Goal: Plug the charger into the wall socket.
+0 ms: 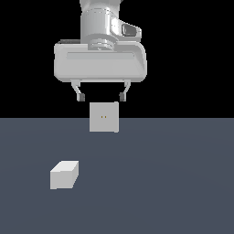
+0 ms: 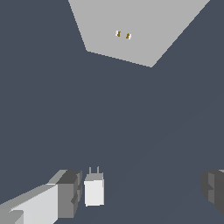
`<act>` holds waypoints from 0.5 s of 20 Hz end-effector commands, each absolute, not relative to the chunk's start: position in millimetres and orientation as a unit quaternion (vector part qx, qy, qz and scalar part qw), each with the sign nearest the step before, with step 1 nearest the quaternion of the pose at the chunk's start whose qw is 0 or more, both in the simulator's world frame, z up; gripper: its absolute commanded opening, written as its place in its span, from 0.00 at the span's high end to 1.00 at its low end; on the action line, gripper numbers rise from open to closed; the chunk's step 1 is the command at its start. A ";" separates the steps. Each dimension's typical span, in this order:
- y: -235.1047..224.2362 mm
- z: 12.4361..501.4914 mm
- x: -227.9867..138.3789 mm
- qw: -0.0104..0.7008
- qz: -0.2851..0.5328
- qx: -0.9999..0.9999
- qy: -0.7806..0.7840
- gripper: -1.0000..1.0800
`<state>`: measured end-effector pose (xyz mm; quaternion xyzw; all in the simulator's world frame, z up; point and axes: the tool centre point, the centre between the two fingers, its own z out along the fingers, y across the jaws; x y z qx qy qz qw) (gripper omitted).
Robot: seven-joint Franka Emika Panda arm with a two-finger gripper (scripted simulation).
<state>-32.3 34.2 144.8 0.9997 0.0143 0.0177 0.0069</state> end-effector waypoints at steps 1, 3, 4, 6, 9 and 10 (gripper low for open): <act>42.3 130.8 -47.3 0.006 0.016 1.000 0.019 0.04; 49.1 118.8 -60.0 0.004 0.016 1.000 0.024 0.04; 52.2 113.1 -66.0 0.004 0.015 1.000 0.025 0.04; 58.1 102.4 -77.2 0.003 0.015 0.999 0.029 0.04; 65.7 88.5 -91.7 0.001 0.014 0.999 0.034 0.04; 67.9 84.5 -95.8 0.001 0.013 0.999 0.035 0.04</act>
